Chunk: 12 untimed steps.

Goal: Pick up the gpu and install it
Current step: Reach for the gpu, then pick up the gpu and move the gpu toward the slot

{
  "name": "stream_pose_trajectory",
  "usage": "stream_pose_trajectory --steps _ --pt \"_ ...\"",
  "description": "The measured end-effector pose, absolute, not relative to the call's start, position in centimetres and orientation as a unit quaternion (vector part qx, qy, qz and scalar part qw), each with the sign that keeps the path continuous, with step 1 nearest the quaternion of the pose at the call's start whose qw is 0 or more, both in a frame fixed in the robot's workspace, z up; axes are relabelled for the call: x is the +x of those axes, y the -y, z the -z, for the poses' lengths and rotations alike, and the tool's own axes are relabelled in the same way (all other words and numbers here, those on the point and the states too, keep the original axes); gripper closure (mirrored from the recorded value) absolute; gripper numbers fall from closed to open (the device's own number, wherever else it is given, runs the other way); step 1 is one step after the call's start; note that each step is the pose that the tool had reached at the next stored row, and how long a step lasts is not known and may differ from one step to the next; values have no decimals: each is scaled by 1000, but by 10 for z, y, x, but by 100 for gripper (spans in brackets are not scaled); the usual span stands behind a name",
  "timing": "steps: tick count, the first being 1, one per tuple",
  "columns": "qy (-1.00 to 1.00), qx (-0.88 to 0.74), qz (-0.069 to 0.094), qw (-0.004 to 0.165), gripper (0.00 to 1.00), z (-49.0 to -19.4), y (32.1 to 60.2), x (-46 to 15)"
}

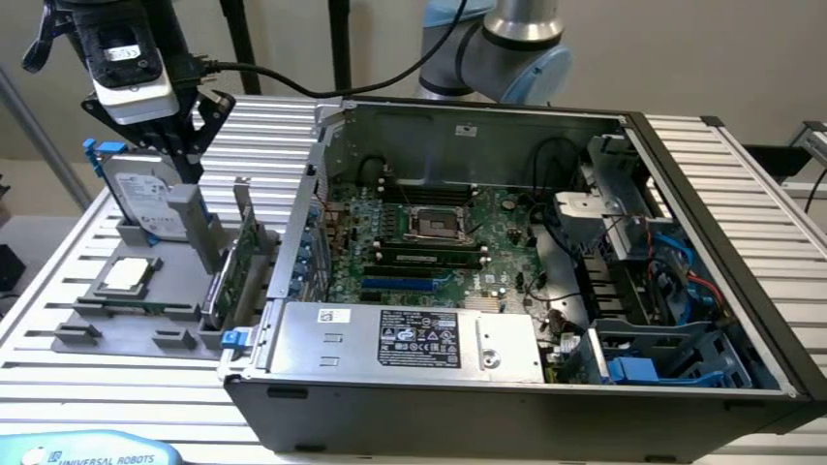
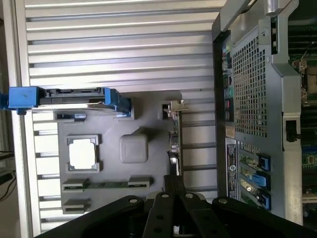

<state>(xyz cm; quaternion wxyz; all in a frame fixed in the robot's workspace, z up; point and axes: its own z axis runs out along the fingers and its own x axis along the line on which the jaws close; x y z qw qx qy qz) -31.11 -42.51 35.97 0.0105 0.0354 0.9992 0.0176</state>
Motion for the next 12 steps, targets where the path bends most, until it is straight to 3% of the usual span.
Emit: stream_pose_trajectory --steps 12 --pt "-999 35 -18 11 89 -360 425 -311"
